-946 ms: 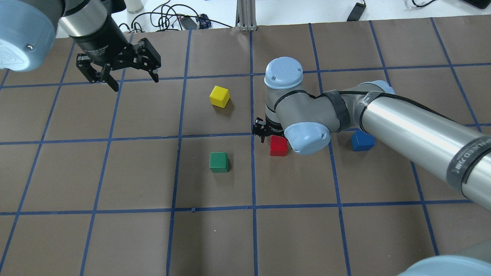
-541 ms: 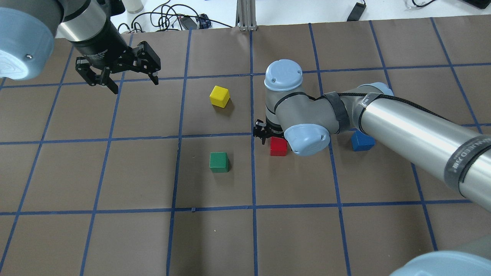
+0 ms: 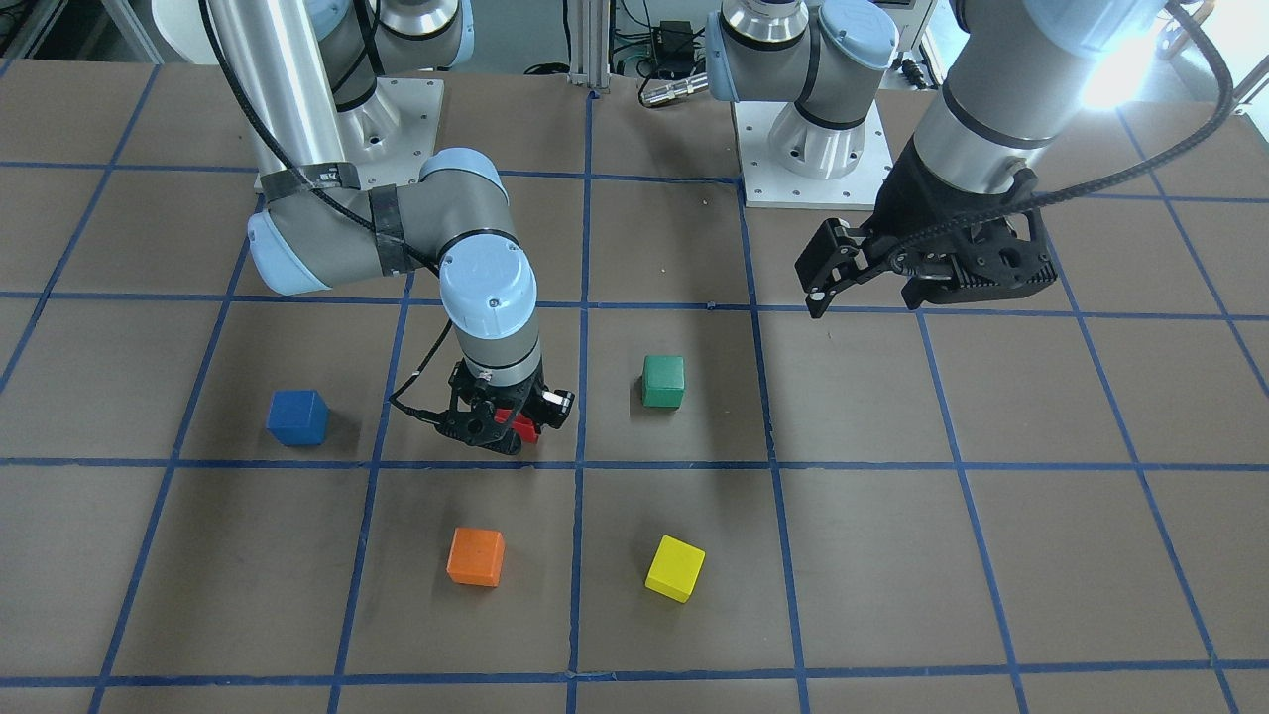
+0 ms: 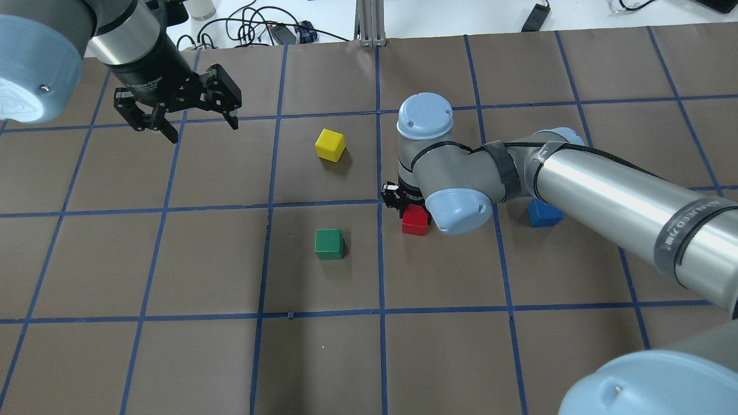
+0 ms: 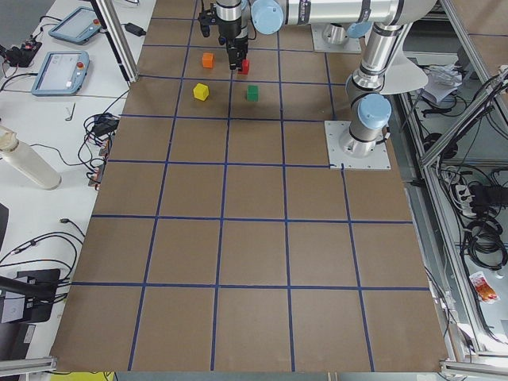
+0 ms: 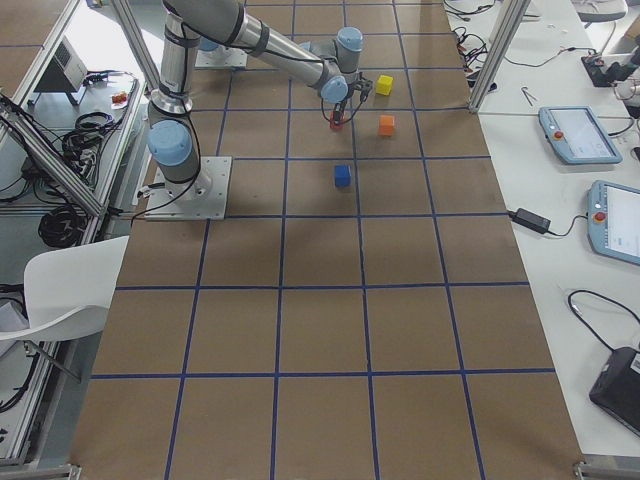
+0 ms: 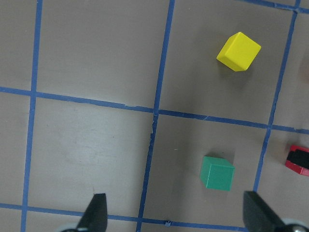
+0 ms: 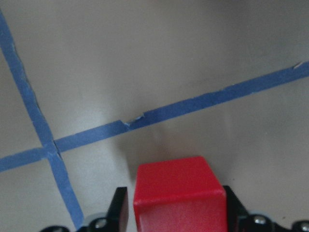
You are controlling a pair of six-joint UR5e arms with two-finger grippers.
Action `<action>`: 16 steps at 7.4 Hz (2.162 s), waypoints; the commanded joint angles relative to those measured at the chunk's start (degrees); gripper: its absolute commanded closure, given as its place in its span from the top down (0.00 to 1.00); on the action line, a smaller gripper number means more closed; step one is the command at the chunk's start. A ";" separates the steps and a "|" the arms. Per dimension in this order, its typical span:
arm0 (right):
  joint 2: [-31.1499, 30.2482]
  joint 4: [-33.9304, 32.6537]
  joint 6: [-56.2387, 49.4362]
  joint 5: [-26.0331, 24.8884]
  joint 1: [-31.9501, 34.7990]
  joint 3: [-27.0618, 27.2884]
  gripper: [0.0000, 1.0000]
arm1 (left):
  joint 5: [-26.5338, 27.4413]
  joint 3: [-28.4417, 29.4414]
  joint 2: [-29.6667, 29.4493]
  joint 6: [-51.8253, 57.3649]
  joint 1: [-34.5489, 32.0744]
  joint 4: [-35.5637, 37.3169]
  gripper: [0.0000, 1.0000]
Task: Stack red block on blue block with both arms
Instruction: 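Grasp the red cube with the right gripper, then carry the red cube with the right gripper over the blue cube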
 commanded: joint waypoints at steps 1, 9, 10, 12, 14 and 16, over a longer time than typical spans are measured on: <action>-3.33 1.96 -6.66 -3.38 -0.97 -0.14 0.04 | 0.04 0.04 0.08 0.07 0.00 0.03 1.00; -14.52 11.39 -42.14 -2.62 -28.40 6.97 0.01 | -0.05 0.13 -0.27 -0.02 -0.09 -0.06 1.00; -14.52 9.29 -42.49 -2.71 -28.40 8.20 0.01 | -0.05 0.04 -0.19 -0.02 -0.09 -0.06 1.00; -14.34 7.25 -42.67 -2.71 -28.31 8.21 0.01 | -0.05 0.04 -0.19 -0.02 -0.09 -0.06 1.00; -13.73 6.28 -42.67 -1.83 -28.23 8.13 0.01 | -0.05 0.13 -0.19 -0.02 -0.09 -0.06 1.00; -13.73 6.19 -42.93 0.10 -27.87 8.13 0.01 | -0.13 0.13 -0.19 -0.02 0.00 -0.06 1.00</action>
